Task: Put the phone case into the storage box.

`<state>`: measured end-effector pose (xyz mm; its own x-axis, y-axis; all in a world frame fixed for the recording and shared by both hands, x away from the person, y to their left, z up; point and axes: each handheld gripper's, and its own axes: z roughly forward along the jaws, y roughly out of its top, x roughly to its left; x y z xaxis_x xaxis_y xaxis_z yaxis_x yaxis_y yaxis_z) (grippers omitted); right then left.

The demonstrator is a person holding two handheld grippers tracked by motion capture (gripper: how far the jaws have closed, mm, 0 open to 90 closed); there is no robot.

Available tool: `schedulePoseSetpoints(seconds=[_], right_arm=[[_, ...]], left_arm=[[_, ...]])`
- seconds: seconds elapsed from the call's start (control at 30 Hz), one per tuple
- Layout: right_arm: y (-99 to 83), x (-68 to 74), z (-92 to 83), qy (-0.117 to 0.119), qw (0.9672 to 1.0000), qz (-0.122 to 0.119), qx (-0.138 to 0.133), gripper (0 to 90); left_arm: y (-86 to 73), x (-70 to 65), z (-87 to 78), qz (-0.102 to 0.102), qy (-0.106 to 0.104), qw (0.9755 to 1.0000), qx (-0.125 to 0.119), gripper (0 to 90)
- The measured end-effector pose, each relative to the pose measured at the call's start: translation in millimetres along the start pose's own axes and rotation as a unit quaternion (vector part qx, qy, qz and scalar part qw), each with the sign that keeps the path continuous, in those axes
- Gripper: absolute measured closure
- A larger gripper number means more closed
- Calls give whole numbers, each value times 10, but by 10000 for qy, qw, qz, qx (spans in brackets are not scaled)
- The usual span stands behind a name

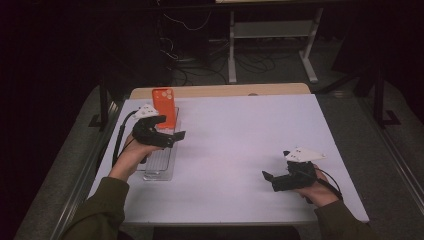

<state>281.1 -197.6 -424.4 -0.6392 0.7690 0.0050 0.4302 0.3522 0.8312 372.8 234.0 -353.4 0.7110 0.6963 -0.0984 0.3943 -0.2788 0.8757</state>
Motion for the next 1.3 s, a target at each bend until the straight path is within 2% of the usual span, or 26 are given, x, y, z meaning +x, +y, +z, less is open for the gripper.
schedulePoseSetpoints(seconds=[0.03, 0.33, 0.47, 0.77, 0.87, 1.0, 1.2, 1.3], right_arm=[[-1, 1, -1, 6, 10000, -5, -1, 0], [4, 1, -9, 12, 10000, 28, -29, 0], [9, 8, -15, -6, 10000, 14, -36, 0], [41, 9, -48, 27, 9999, -47, -137, 0], [70, 7, -73, 39, 9998, 16, -216, 0], [112, -9, -109, 68, 9995, 13, -321, 0], [150, -46, -139, 46, 9991, 39, -413, 0], [166, -51, -156, 56, 9990, 79, -445, 0]], left_arm=[[-14, -2, -9, 52, 2, 10000, 1, 0], [-179, -88, -80, -23, -37, 9999, -137, 0], [-246, -144, -125, 148, -10, 9998, -143, 0], [-382, -215, -247, 201, -131, 9993, -274, 0], [-442, -230, -287, 171, -182, 9993, -278, 0], [-523, -250, -327, 270, -248, 9990, -265, 0], [-606, -296, -364, 259, -372, 9983, -372, 0], [-639, -313, -367, 335, -382, 9981, -341, 0]])
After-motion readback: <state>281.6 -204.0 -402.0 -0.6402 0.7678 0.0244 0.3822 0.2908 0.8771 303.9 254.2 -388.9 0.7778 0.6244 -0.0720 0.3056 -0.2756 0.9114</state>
